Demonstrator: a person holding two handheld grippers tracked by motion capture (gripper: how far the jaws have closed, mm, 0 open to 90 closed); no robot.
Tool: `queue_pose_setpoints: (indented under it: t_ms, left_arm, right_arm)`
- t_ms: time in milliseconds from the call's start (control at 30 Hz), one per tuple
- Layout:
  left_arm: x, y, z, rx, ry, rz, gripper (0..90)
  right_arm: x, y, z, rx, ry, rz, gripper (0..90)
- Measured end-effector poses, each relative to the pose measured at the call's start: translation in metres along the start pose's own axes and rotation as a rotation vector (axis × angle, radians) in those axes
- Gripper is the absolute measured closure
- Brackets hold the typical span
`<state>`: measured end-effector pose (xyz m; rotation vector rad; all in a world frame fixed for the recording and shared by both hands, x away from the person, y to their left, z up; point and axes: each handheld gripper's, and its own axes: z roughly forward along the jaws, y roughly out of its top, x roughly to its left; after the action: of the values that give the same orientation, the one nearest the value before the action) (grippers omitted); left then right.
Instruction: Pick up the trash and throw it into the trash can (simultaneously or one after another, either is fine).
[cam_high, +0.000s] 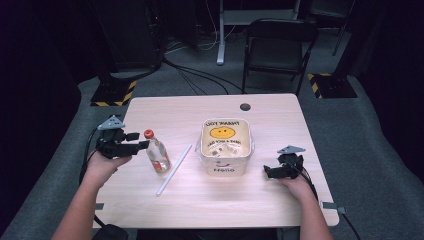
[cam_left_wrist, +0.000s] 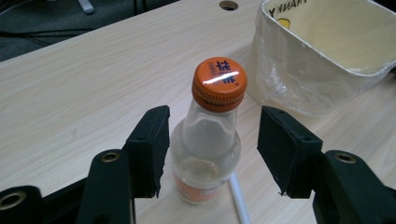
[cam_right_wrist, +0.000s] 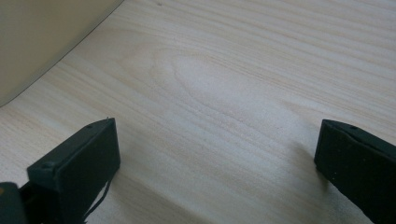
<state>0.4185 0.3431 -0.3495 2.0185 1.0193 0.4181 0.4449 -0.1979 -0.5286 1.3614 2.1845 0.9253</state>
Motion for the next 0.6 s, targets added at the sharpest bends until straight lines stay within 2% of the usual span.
queue_pose_setpoints:
  t_ms: [300,600]
  left_arm:
    - [-0.002,0.007,0.008,0.022,-0.021,-0.009,47.4]
    - [-0.001,0.011,0.016,0.035,-0.003,-0.024,52.6]
  right_arm:
    - [0.0,0.0,0.0,0.0,0.0,-0.002,0.0]
    - [0.0,0.0,0.0,0.001,0.001,-0.002,0.0]
